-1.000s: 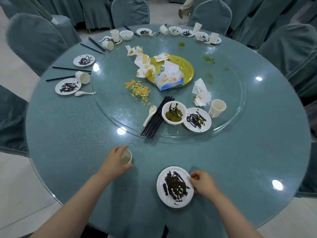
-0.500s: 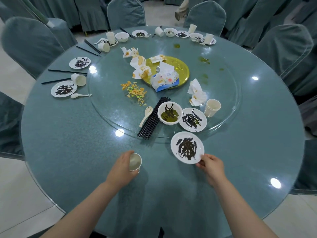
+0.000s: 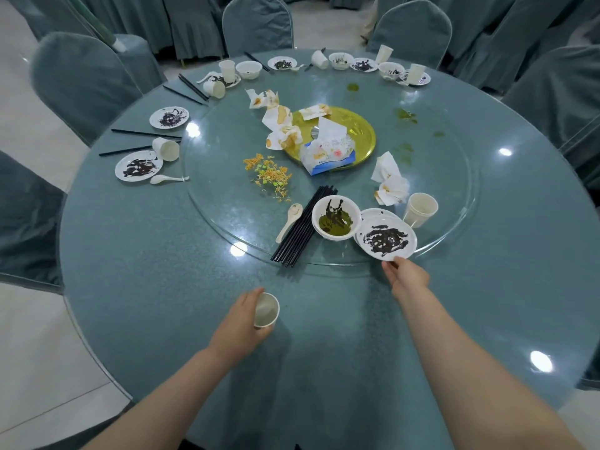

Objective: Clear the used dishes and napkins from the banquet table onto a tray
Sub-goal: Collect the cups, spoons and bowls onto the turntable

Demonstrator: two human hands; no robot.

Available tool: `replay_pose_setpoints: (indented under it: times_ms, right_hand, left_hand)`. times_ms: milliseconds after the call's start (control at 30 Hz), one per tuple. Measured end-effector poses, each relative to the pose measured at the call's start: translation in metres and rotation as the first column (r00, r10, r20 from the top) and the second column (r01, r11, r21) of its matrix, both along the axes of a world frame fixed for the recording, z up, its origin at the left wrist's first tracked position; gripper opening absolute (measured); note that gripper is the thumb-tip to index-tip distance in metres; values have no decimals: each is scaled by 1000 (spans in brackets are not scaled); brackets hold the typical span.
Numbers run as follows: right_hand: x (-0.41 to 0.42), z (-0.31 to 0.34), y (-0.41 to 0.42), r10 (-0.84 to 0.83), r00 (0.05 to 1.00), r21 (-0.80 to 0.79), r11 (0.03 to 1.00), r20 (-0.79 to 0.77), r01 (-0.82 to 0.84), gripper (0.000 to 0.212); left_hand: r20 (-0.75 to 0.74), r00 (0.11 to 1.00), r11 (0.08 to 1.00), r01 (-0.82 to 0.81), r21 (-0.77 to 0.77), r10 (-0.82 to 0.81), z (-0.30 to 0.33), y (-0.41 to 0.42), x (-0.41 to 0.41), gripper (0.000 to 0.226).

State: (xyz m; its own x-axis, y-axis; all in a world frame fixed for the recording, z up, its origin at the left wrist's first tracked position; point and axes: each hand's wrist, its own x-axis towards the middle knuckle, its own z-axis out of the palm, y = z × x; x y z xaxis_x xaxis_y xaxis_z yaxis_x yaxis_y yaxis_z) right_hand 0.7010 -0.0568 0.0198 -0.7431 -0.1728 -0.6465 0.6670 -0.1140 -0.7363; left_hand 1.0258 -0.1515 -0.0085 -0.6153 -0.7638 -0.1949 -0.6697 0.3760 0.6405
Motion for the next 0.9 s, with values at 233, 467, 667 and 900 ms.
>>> replay_pose_setpoints:
  times_ms: [233, 467, 667, 900]
  right_hand:
    - [-8, -10, -4, 148, 989, 180, 973, -4, -145, 12]
    - [-19, -15, -12, 230, 973, 304, 925, 29, -227, 21]
    - [-17, -19, -15, 186, 982, 217, 957, 43, -191, 40]
    - [-5, -12, -22, 119, 988, 187, 973, 102, -137, 22]
  left_hand:
    - [16, 1000, 1000, 11, 19, -11, -1, -2, 2, 78]
    - [17, 999, 1000, 30, 0, -30, 1, -2, 3, 78]
    - [14, 999, 999, 37, 2, -37, 3, -2, 2, 77]
    - [27, 998, 999, 49, 15, -50, 4, -4, 3, 77]
